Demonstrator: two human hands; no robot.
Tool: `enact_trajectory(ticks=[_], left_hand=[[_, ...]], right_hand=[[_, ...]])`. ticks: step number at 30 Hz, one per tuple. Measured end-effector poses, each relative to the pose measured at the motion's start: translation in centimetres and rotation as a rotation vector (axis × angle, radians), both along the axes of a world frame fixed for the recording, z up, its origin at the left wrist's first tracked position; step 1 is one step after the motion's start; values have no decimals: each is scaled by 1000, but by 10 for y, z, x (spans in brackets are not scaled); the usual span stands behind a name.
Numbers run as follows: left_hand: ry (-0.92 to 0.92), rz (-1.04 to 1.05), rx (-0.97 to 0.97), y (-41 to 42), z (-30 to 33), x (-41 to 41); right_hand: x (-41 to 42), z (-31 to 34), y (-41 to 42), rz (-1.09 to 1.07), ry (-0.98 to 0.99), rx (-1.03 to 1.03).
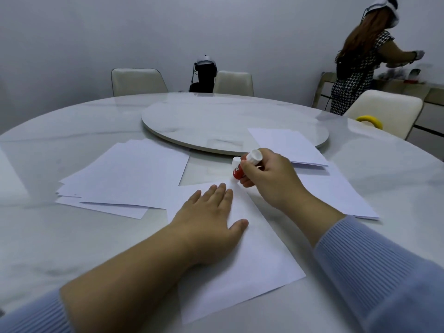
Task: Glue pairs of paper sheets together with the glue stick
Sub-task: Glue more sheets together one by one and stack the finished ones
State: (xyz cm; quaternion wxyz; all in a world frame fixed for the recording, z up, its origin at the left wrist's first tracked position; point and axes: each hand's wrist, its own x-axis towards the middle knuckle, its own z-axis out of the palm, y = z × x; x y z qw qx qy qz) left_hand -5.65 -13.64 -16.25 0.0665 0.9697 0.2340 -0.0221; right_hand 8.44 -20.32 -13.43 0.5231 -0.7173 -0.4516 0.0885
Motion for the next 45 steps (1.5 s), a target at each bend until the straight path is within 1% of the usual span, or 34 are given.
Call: enact_trajectory(ticks=[4,8,14,18,22,24,25,27,28,29,31,32,33,34,36,37,38,39,40,42,44,45], left_hand=[[3,-4,2,1,0,1],[11,-4,3,1,-1,2],[22,-4,5,1,-1,3],[37,0,-2,1,0,3],[37,0,-12,1,1,2],[41,-4,-15,0,1,1],[48,-8,-14,-1,3,1],[86,-44,-18,-1,9,0],[124,-90,-37,0,14,0],[179,-158,-67,2,22,-1],[303,-318,-158,6,40,-5],[333,-376,-210,7,47,-7],[317,-401,-248,7,52,-8],[252,-388,-265,5,54,-9],[28,-283,-234,-4,47,-7],[-40,-215,-174,-10,39,-6],[-38,-160,-105,-16,31,-4],[11,-138,-52,-21,24,-3],[73,-149,-41,-24,19,-3],[129,-211,-121,-23,17,-7],[102,-257,-204,-19,22,-10],[62,-247,-220,-19,23,-10]], right_hand=[[2,-3,4,4,-37,-36],[2,3,-8,-27,-129,-104],[-20,11,-56,7,-252,-138],[-34,10,-90,48,-241,-149],[-34,4,-109,64,-154,-128],[-33,2,-112,85,-60,-93],[-31,1,-112,82,48,-17],[-22,0,-113,23,332,237],[-17,0,-114,-27,451,365],[-12,1,-115,-77,530,462],[-6,1,-117,-157,601,566],[-4,1,-118,-185,625,590],[-2,1,-118,-205,643,601],[-2,0,-117,-215,650,604],[-3,0,-117,-203,634,584],[-4,-1,-116,-195,606,567],[-4,-2,-116,-194,562,546],[-5,-3,-116,-201,497,517],[-6,-5,-116,-214,424,487],[-10,-4,-114,-224,284,443],[-15,-1,-108,-197,149,414],[-16,0,-104,-180,83,388]])
